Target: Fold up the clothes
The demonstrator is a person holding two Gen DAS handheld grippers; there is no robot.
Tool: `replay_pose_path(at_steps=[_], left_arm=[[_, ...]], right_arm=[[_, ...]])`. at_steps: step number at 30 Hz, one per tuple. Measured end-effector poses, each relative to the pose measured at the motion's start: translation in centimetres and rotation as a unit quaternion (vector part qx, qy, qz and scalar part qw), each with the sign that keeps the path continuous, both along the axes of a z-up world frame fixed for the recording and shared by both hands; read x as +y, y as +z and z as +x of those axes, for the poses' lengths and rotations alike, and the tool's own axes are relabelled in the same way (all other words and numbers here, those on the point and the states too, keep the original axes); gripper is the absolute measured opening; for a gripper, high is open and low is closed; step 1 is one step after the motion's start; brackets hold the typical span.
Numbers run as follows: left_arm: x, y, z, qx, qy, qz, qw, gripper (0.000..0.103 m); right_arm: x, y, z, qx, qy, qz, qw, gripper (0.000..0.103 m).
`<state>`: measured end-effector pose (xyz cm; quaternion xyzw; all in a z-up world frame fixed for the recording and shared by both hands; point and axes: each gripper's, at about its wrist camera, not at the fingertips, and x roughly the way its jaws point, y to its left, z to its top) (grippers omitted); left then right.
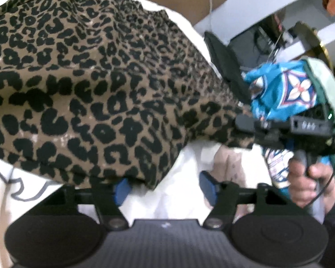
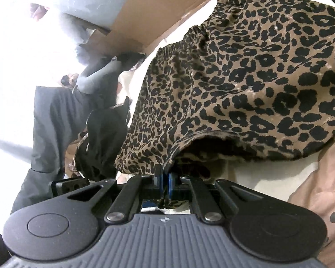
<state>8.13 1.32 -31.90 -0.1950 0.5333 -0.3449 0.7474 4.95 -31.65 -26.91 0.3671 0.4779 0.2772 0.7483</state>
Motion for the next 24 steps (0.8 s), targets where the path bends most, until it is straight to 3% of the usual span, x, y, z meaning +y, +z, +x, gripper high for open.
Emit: replay_pose_path(at_steps=[2, 3, 4, 16, 19, 24], left_arm=[[0.5, 0.3, 0.3, -0.004, 0.002, -0.025, 0.9997, 0.013], [0.8, 0.6, 0.3, -0.009, 0.002, -0.028, 0.9996, 0.004], [1.0, 0.9, 0.4, -0.014, 0.003, -0.031, 0.9994, 0.002], [4.9, 6.4, 1.4, -0.073, 0.022, -0.044, 0.9961, 0.001], [4.8, 6.1, 1.4, -0.064, 0.016, -0.037, 0.9971, 0.001], [3.6, 3.0, 1.2, -0.019, 0.001, -0.005, 0.9998, 0.001]], right_arm=[[0.0, -0.1, -0.1, 0.003, 0.000, 0.001, 1.000, 0.003], [-0.1, -0.2, -0.2, 0.004, 0.000, 0.002, 1.000, 0.003], [-0.2, -0.3, -0.2, 0.006, 0.000, 0.004, 1.000, 0.003], [0.3, -1.3, -1.3, 0.030, 0.030, 0.004, 0.999, 0.002], [0.6, -2.3, -1.6, 0.049, 0.037, -0.004, 0.998, 0.002], [1.0, -4.6, -2.4, 0.091, 0.043, -0.038, 0.994, 0.002]])
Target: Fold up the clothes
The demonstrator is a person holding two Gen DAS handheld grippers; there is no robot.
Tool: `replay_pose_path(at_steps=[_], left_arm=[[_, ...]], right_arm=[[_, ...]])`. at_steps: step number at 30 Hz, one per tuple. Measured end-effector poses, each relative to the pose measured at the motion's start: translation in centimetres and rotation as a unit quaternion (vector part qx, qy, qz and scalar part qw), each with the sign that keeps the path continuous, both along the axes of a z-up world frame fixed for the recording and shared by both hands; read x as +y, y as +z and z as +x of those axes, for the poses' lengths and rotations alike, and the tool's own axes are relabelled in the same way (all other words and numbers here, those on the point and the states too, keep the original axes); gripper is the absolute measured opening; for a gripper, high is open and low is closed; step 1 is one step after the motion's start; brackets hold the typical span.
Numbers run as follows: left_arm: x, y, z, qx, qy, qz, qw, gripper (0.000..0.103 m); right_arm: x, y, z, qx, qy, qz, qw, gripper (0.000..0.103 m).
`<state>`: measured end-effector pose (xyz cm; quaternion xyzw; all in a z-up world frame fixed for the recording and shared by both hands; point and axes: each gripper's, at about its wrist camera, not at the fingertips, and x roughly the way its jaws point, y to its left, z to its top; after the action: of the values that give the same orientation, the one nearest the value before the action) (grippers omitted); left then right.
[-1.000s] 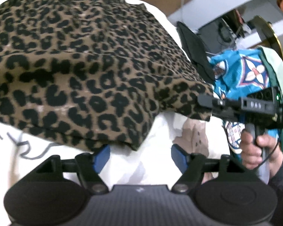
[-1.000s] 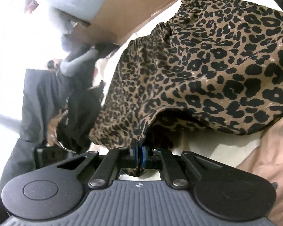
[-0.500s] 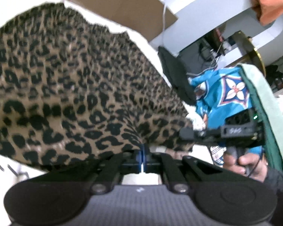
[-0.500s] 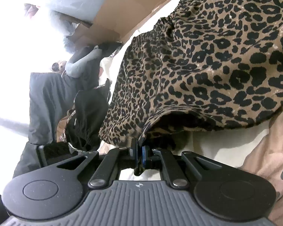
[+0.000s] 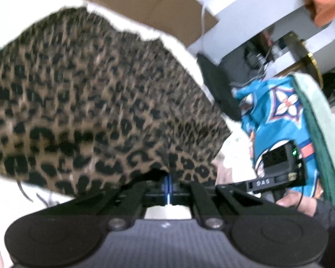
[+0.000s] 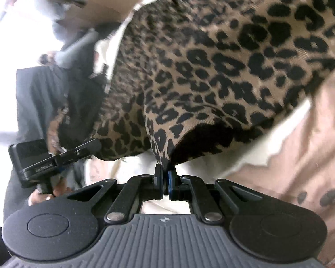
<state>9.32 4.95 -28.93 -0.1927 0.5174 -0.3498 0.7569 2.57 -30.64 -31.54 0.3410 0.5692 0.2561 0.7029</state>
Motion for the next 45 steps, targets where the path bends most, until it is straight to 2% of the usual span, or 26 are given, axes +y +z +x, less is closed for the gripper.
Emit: replay_pose_path(at_steps=[4, 6, 10, 15, 19, 24, 28, 36, 42, 45], left_arm=[[-1.0, -2.4, -0.3, 0.037, -0.009, 0.032, 0.9988, 0.002], [-1.1, -2.6, -0.4, 0.048, -0.016, 0.039, 0.9980, 0.003], [-0.6, -1.1, -0.5, 0.033, -0.032, 0.050, 0.9977, 0.011], [0.6, 1.5, -0.1, 0.000, -0.031, 0.052, 0.9981, 0.011], [1.0, 3.6, 0.6, -0.023, -0.024, 0.035, 0.9988, 0.012], [0.4, 4.8, 2.2, -0.057, -0.013, 0.041, 0.9975, 0.016], [-1.0, 4.4, 4.1, -0.071, -0.008, 0.045, 0.9965, 0.019], [-5.5, 1.8, 7.5, -0.075, -0.050, 0.048, 0.9948, 0.019], [-7.6, -1.3, 8.3, -0.047, -0.102, 0.093, 0.9894, 0.019], [-8.0, -2.6, 8.2, -0.048, -0.126, 0.131, 0.9822, 0.019]], right_arm=[[0.1, -1.0, -0.4, 0.013, 0.008, -0.029, 0.999, 0.002], [-0.1, -0.9, -0.6, 0.010, 0.016, -0.040, 0.999, 0.003], [-0.4, 0.7, -0.8, -0.014, 0.039, -0.033, 0.999, 0.006], [-0.6, 3.2, -0.4, -0.050, 0.050, -0.034, 0.997, 0.022], [-1.0, 4.8, 0.4, -0.071, 0.044, -0.035, 0.996, 0.022], [-1.4, 6.0, 1.8, -0.094, 0.016, -0.064, 0.993, 0.022], [-2.3, 5.7, 2.7, -0.087, -0.014, -0.089, 0.992, 0.022], [-2.2, 5.8, 5.0, -0.107, -0.028, -0.113, 0.987, 0.026], [0.4, 5.6, 7.7, -0.115, -0.004, -0.133, 0.984, 0.026], [2.0, 5.2, 8.8, -0.113, 0.008, -0.140, 0.984, 0.026]])
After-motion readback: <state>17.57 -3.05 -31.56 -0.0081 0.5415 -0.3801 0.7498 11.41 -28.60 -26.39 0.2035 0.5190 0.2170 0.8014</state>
